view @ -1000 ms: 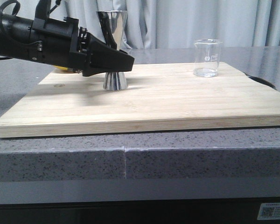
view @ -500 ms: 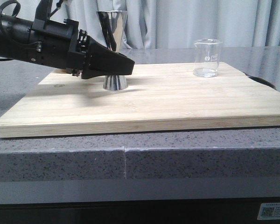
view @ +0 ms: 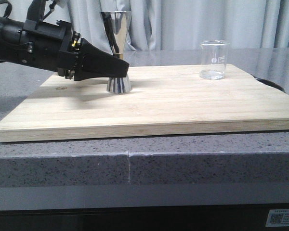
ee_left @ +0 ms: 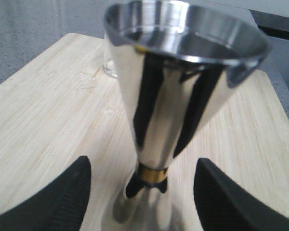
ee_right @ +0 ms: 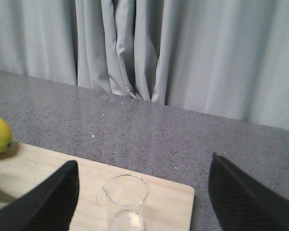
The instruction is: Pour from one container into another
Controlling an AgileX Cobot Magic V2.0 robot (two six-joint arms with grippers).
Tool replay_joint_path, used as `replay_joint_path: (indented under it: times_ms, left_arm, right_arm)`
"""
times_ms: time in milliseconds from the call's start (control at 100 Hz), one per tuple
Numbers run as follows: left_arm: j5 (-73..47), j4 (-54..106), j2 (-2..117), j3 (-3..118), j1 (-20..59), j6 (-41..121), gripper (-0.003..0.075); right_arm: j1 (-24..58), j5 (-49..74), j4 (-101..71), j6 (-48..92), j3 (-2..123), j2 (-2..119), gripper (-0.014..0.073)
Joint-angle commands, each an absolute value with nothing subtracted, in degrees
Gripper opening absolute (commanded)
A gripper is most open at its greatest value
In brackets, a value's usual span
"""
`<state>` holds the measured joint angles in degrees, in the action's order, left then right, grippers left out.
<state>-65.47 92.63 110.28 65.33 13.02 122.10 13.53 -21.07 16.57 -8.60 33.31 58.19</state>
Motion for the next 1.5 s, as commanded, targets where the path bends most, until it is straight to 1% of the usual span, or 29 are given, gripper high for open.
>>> replay_joint_path:
  times_ms: [0, 400, 690, 1090, 1490]
  left_arm:
    - [-69.49, 95.23, 107.03, 66.73, 12.63, 121.03, 0.0433]
    - [-69.28, 90.63, 103.52, 66.73, 11.41, 118.58, 0.0433]
    - [-69.25, 86.24, 100.83, 66.73, 9.05, 115.38, 0.0433]
    - [-69.69, 81.83, 95.94, 66.73, 4.60, 111.68, 0.0433]
    - [-69.25, 81.99, 86.63, 66.73, -1.73, 107.77, 0.0432]
  right_arm:
    - [13.07, -25.21, 16.58, -8.46, 34.66, 57.01, 0.0502]
    - [13.07, -25.21, 16.58, -8.46, 34.66, 57.01, 0.0502]
    - [13.07, -25.21, 16.58, -8.46, 34.66, 57.01, 0.0502]
    - [13.07, -25.21, 16.58, -8.46, 34.66, 57.01, 0.0502]
    - [13.07, -25.21, 16.24, -8.46, 34.66, 57.01, 0.0502]
